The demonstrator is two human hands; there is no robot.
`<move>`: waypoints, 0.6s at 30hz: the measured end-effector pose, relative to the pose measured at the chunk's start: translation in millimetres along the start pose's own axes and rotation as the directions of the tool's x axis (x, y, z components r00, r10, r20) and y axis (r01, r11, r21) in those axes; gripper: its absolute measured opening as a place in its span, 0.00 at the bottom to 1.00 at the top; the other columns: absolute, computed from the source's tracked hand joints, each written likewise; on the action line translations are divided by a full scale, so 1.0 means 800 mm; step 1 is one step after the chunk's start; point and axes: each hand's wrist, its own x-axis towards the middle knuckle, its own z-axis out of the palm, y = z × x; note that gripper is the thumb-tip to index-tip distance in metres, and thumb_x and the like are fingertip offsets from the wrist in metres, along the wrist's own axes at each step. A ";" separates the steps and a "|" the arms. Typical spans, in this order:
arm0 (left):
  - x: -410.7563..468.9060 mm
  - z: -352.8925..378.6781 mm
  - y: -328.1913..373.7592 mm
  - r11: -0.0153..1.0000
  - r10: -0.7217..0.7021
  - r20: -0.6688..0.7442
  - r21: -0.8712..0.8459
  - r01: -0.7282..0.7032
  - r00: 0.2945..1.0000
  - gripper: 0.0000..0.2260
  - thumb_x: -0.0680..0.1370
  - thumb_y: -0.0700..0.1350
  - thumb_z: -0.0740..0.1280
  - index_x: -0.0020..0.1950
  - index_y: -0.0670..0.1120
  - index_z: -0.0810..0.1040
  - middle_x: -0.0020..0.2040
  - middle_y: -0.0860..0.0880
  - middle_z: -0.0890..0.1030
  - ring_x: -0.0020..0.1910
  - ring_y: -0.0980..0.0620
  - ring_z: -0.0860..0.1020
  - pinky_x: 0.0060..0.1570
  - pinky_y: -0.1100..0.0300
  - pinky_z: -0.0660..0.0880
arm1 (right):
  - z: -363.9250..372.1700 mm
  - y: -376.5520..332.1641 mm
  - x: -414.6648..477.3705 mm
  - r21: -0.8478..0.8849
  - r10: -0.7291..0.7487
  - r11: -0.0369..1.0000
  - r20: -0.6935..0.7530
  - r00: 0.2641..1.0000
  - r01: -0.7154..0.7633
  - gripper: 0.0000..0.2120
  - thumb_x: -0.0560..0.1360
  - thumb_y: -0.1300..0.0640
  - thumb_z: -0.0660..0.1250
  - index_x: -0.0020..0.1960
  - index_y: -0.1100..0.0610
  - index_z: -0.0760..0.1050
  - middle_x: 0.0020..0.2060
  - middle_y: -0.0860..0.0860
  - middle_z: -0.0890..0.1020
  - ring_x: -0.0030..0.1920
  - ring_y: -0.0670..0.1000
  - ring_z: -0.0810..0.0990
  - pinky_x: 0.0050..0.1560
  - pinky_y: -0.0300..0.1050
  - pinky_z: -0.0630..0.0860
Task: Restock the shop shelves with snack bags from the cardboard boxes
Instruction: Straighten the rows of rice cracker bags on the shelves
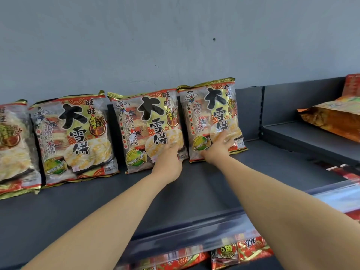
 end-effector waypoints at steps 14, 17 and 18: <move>-0.016 -0.006 -0.016 0.979 -0.153 0.021 0.137 0.148 0.988 0.30 0.76 0.36 0.62 0.77 0.50 0.58 0.75 0.45 0.63 0.69 0.41 0.68 0.61 0.49 0.72 | 0.020 -0.017 -0.035 -0.151 -0.126 0.980 0.049 0.991 0.132 0.39 0.76 0.60 0.65 0.76 0.64 0.44 0.73 0.64 0.51 0.69 0.64 0.65 0.69 0.52 0.67; -0.022 -0.009 -0.017 0.979 -0.147 0.042 0.147 0.139 0.988 0.29 0.76 0.36 0.62 0.76 0.50 0.59 0.73 0.44 0.66 0.67 0.41 0.70 0.60 0.49 0.73 | 0.016 -0.022 -0.045 -0.158 -0.113 0.979 0.082 0.990 0.125 0.39 0.76 0.61 0.64 0.76 0.64 0.42 0.74 0.65 0.48 0.71 0.63 0.62 0.69 0.50 0.66; -0.026 -0.011 -0.016 0.980 -0.139 0.042 0.150 0.131 0.989 0.28 0.76 0.36 0.62 0.75 0.49 0.60 0.72 0.44 0.67 0.66 0.41 0.70 0.60 0.49 0.73 | 0.015 -0.023 -0.049 -0.158 -0.109 0.980 0.088 0.990 0.122 0.39 0.76 0.61 0.64 0.77 0.64 0.41 0.74 0.65 0.48 0.72 0.63 0.62 0.69 0.50 0.65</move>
